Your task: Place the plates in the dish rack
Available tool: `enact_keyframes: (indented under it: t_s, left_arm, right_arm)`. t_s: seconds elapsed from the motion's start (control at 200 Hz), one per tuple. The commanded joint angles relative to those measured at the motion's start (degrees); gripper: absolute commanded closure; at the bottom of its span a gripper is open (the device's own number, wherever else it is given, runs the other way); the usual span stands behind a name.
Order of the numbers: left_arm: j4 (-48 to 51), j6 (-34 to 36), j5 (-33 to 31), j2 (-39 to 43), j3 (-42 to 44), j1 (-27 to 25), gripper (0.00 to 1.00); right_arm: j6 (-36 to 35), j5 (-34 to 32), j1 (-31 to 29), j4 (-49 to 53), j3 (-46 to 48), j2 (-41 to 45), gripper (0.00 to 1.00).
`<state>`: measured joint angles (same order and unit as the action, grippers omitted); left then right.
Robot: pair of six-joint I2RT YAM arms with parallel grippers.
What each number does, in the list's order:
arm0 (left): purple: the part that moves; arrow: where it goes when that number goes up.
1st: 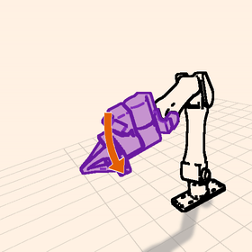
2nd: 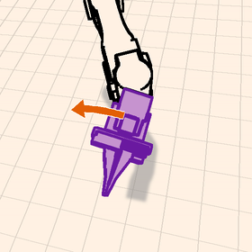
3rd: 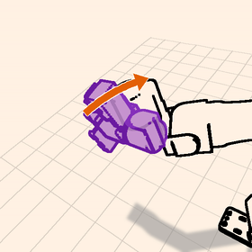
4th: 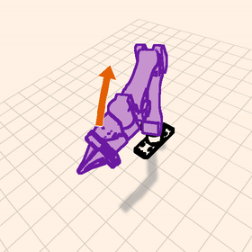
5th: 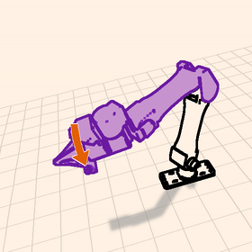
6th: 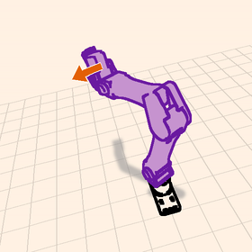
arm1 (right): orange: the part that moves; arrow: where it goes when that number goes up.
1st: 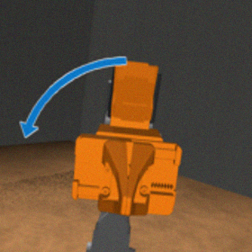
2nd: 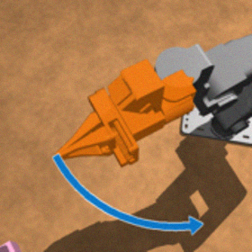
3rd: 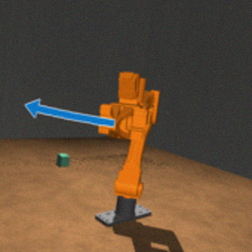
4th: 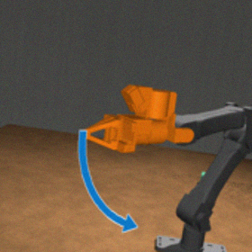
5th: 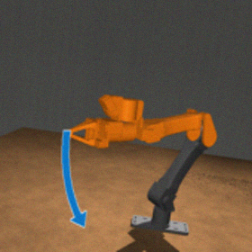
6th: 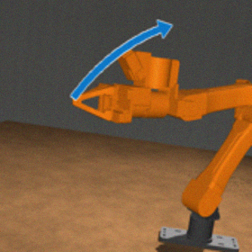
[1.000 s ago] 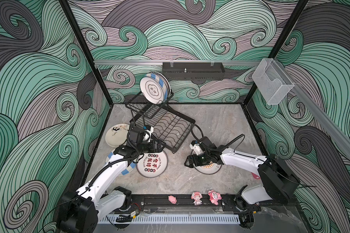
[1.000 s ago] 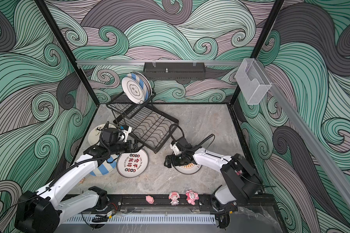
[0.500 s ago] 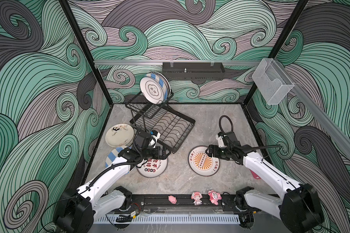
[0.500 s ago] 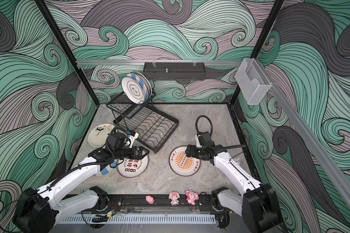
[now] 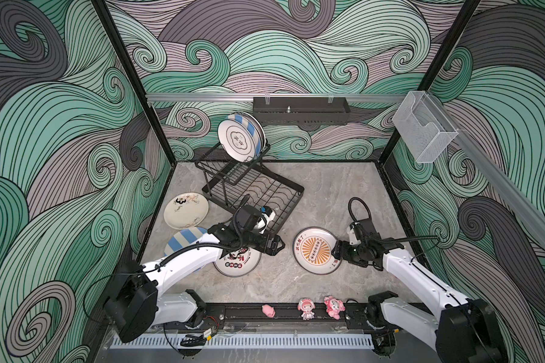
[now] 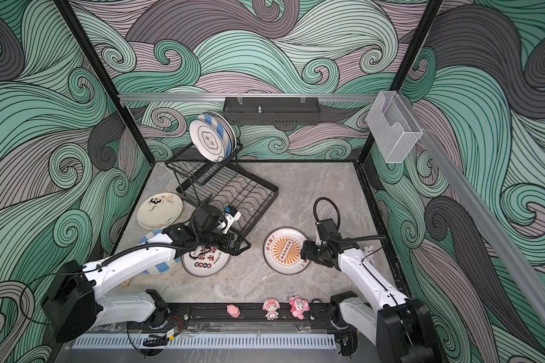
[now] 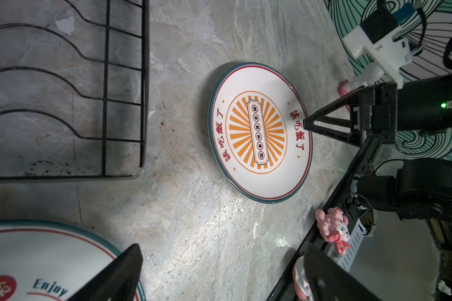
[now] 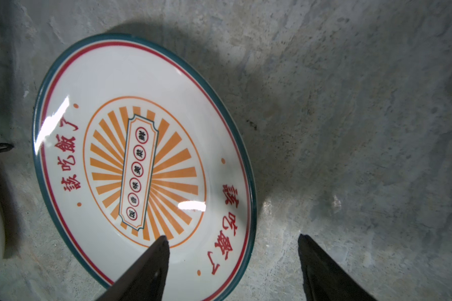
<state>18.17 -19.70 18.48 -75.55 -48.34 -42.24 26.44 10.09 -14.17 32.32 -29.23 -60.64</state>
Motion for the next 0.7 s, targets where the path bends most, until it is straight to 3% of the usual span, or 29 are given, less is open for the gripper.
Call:
enact_keyframes:
  t_s: [0.0,0.315,0.695]
  left_arm:
    - [0.77,2.66,-2.06,-3.09,-3.92,-1.48,0.01]
    - [0.40,3.99,-2.11,-13.58,-10.02,-4.63,0.01]
    - [0.77,5.19,-1.17,-21.97,-15.56,-7.09,0.01]
  right_arm:
    - [1.36,2.20,0.41,-4.06,1.40,0.17,0.22]
    - [2.65,5.55,1.22,-11.23,5.37,-0.31,0.23]
    - [2.41,7.79,4.04,-11.32,6.94,0.97,0.24]
